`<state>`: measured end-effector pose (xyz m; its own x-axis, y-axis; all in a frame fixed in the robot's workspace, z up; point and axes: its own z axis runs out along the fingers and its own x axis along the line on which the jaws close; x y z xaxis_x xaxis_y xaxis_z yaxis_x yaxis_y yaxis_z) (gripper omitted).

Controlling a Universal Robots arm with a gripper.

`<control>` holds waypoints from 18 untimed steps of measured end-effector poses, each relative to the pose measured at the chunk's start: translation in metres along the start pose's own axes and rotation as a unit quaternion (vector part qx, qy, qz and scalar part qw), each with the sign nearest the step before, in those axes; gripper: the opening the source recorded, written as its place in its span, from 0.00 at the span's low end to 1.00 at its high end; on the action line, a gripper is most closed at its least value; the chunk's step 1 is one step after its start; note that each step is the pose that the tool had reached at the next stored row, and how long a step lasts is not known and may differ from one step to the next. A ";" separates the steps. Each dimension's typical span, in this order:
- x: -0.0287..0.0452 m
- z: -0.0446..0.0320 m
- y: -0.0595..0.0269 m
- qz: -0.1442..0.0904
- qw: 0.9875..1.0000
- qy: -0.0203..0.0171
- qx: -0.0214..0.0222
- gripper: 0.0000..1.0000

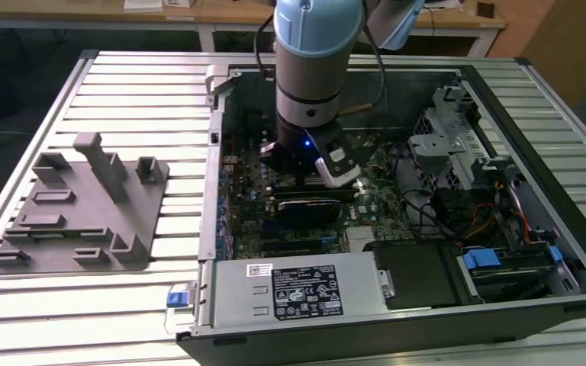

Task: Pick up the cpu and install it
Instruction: 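Install the second cpu locking lever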

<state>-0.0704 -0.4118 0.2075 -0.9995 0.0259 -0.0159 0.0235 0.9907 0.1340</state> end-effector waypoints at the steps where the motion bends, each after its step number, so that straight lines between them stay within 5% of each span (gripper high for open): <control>1: 0.0008 0.0002 -0.0007 0.000 1.000 0.000 -0.002 0.11; 6: 0.0056 0.0031 -0.0027 -0.001 1.000 0.001 -0.016 0.11; 12: 0.0088 0.0077 -0.0035 -0.002 1.000 0.001 -0.022 0.11; 18: 0.0091 0.0104 -0.0032 -0.002 0.999 0.001 -0.033 0.11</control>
<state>-0.0794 -0.4134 0.1966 -0.9997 0.0217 -0.0143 0.0184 0.9798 0.1993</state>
